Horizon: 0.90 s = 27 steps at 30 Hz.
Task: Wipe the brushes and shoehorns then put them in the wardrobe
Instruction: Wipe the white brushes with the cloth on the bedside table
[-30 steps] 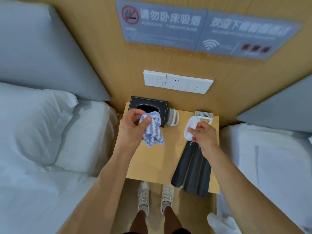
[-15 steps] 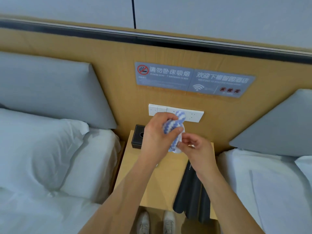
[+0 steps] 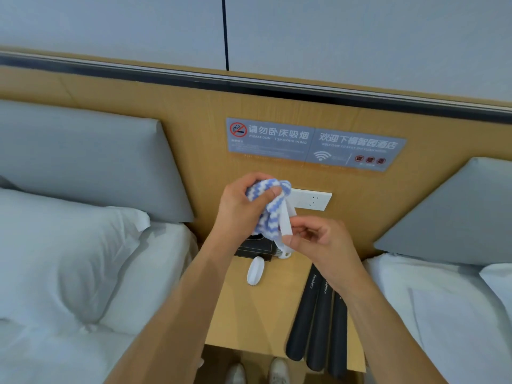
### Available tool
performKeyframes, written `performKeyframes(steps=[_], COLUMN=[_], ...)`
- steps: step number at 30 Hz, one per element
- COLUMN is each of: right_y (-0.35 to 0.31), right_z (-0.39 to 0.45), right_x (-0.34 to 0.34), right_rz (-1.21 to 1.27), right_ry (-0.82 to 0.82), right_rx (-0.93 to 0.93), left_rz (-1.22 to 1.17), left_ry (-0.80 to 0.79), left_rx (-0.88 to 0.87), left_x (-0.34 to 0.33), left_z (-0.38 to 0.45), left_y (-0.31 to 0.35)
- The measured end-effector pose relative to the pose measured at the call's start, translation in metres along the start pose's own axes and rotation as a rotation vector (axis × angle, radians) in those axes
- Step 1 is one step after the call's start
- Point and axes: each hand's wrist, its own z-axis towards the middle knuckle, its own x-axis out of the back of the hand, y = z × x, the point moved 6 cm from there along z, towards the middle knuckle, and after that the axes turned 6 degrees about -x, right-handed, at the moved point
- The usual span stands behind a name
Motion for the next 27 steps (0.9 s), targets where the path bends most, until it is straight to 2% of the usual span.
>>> performKeyframes(steps=[2,7,12,15,19,27], right_y=[-0.001,-0.001,-0.009,-0.012,-0.014,-0.022], right_z=[-0.001,0.004,0.007,0.01,0.013,0.017], right_x=[-0.003,0.002,0.003,0.005,0.01,0.02], right_rz=[0.016,0.293,0.271,0.293,0.341,0.384], right_ry=[-0.004,0.053,0.035,0.031,0.016,0.027], right_rx=[0.009,-0.033,-0.024,-0.027,-0.06,-0.113], left_rz=[0.023,0.09,0.308,0.459,0.549,0.515], left_ry=[-0.011,0.017,0.113,0.157,0.044,-0.268], left_rx=[-0.005,-0.089,-0.219,-0.385,-0.533,-0.582], left_x=[0.005,0.002,-0.007,-0.01,-0.014,-0.018], left_z=[0.003,-0.009,-0.028,-0.036,-0.042,-0.045], left_y=[-0.001,0.003,0.019,0.033,0.041,0.052])
